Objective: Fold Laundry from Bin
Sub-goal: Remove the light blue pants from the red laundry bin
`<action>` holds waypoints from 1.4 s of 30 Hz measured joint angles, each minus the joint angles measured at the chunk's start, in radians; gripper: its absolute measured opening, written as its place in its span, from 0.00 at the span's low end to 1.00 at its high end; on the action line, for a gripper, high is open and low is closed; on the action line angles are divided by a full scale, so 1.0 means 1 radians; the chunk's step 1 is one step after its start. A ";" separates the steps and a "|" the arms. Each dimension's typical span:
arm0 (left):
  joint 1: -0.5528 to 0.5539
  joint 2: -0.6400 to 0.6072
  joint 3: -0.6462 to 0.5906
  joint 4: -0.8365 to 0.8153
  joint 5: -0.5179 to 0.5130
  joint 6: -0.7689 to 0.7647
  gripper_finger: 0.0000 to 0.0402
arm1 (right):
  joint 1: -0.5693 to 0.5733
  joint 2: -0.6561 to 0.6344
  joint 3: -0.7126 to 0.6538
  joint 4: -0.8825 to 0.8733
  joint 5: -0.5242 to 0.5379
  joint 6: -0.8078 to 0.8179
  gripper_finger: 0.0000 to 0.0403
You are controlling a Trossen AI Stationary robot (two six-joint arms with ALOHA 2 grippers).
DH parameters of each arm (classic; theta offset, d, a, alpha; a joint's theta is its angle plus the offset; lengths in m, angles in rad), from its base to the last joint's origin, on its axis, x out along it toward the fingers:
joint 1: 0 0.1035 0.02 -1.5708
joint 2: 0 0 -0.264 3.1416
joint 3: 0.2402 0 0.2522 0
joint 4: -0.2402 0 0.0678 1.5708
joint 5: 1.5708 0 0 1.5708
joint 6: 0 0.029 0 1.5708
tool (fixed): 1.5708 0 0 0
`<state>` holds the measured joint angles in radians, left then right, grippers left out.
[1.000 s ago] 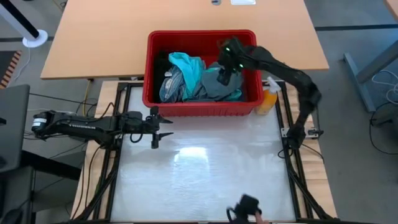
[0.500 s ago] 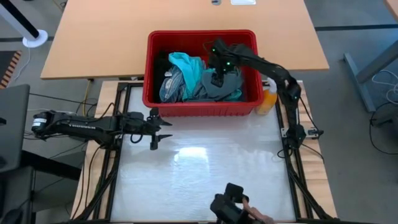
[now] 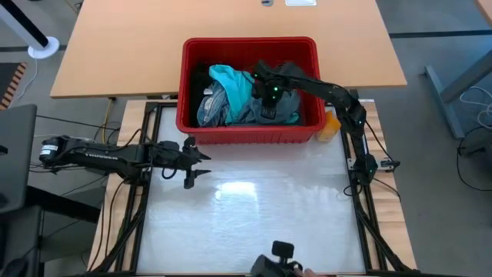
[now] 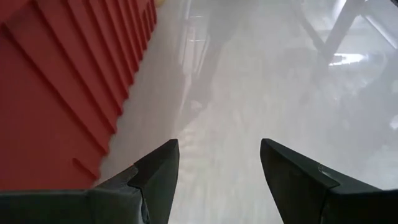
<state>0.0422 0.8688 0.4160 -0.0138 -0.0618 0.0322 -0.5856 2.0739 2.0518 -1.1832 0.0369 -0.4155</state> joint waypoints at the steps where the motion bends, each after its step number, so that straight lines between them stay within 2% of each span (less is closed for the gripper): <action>1: -0.005 0.000 0.000 0.000 0.000 0.000 0.54 | 0.008 -0.014 0.000 -0.003 0.005 0.012 0.07; 7: -0.027 0.000 0.000 -0.013 -0.003 -0.001 0.54 | 0.068 -0.147 0.000 0.012 0.106 0.028 0.09; 12: -0.046 0.000 -0.001 -0.028 -0.003 -0.050 0.54 | 0.114 -0.341 -0.001 0.176 0.177 0.091 0.08; 17: -0.058 0.000 -0.001 -0.005 -0.053 -0.081 0.54 | 0.170 -0.535 -0.001 0.454 0.172 0.136 0.08; 20: -0.058 0.000 -0.001 0.029 -0.091 -0.087 0.54 | 0.229 -0.626 -0.001 0.599 0.111 0.179 0.08; 23: -0.058 0.000 -0.001 0.060 -0.094 -0.090 0.54 | 0.310 -0.693 -0.001 0.710 0.030 0.217 0.08; 27: -0.058 0.000 -0.001 0.069 -0.076 -0.071 0.54 | 0.478 -0.744 0.000 0.804 0.015 0.226 0.08; 29: -0.058 0.000 -0.001 0.069 -0.075 -0.061 0.54 | 0.560 -0.746 0.001 0.836 0.083 0.186 0.08; 32: -0.058 0.000 -0.001 0.069 -0.072 -0.056 0.54 | 0.647 -0.725 0.001 0.836 0.312 0.100 0.08; 35: -0.061 0.000 -0.005 0.071 -0.031 -0.076 0.54 | 0.638 -0.682 0.000 0.849 0.437 0.057 0.08; 39: -0.089 0.000 -0.050 0.115 0.004 -0.099 0.54 | 0.524 -0.612 0.000 0.934 0.461 0.062 0.08; 42: -0.118 0.000 -0.082 0.148 0.001 -0.117 0.54 | 0.393 -0.562 0.000 0.964 0.460 0.128 0.08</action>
<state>-0.0758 0.8684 0.3339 0.1338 -0.0608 -0.0850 -0.1929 1.5120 2.0521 -0.2191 0.4972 -0.2879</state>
